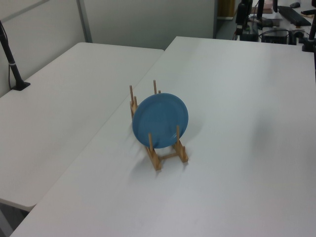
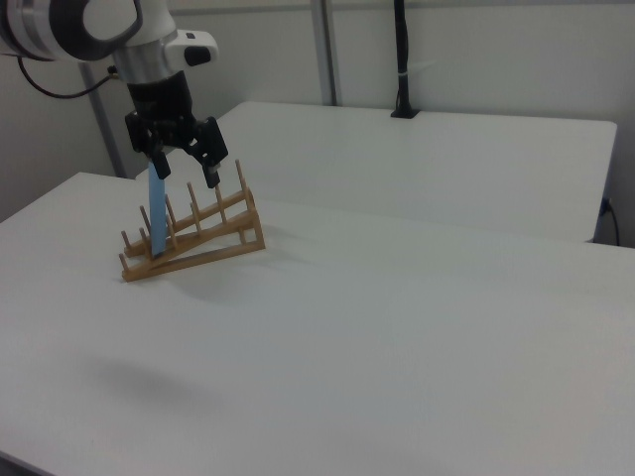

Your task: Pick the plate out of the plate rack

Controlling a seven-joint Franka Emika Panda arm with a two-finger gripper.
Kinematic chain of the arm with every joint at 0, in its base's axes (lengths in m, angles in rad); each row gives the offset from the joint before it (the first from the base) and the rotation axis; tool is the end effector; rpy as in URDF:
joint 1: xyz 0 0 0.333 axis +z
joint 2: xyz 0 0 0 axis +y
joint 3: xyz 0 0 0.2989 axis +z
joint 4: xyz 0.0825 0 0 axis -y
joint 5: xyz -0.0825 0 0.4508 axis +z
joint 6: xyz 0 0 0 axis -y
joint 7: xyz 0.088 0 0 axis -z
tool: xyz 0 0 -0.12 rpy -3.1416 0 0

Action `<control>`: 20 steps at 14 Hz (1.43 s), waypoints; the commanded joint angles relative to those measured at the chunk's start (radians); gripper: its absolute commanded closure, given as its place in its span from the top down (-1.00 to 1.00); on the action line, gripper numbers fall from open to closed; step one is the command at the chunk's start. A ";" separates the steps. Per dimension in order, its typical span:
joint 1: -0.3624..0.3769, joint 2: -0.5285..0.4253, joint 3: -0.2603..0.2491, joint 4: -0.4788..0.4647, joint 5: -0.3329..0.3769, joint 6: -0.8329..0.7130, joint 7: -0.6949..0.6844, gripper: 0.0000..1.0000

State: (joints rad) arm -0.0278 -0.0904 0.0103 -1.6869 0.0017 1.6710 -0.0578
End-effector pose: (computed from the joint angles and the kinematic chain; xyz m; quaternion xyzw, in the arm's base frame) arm 0.6046 -0.0102 0.5959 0.9991 0.0201 0.0372 0.0010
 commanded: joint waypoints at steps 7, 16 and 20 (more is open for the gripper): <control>0.013 -0.006 -0.012 -0.010 0.024 0.022 -0.010 1.00; 0.011 -0.009 -0.012 -0.010 0.024 0.026 -0.008 1.00; 0.017 -0.012 -0.009 -0.013 0.024 0.023 -0.004 1.00</control>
State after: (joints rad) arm -0.0234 -0.0904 0.0103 -1.6859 0.0018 1.6710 -0.0575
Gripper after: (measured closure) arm 0.000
